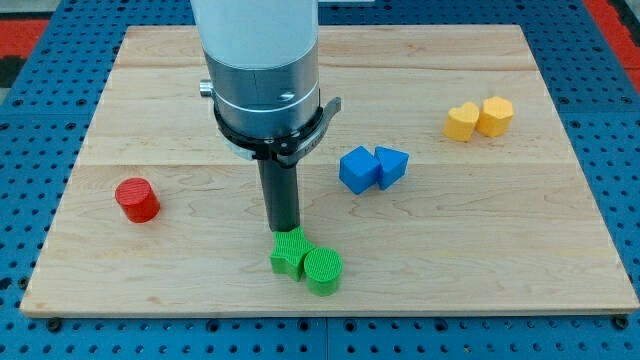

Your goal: Move the red star to a bit up

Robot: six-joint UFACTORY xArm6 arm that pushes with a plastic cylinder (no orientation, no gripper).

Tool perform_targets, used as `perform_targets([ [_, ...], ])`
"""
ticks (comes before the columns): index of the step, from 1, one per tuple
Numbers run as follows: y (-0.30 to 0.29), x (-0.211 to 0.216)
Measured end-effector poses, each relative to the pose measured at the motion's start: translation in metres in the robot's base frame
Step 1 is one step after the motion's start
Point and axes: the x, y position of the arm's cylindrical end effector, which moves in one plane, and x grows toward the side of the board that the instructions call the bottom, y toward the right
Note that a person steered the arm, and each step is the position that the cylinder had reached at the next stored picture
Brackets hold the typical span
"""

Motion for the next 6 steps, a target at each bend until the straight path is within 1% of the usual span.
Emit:
perform_targets([
  [1, 0.005, -0.002],
  [2, -0.038, -0.040],
  [3, -0.054, -0.104],
  [4, -0.034, -0.155],
  [5, -0.004, -0.185],
  [6, -0.022, -0.212],
])
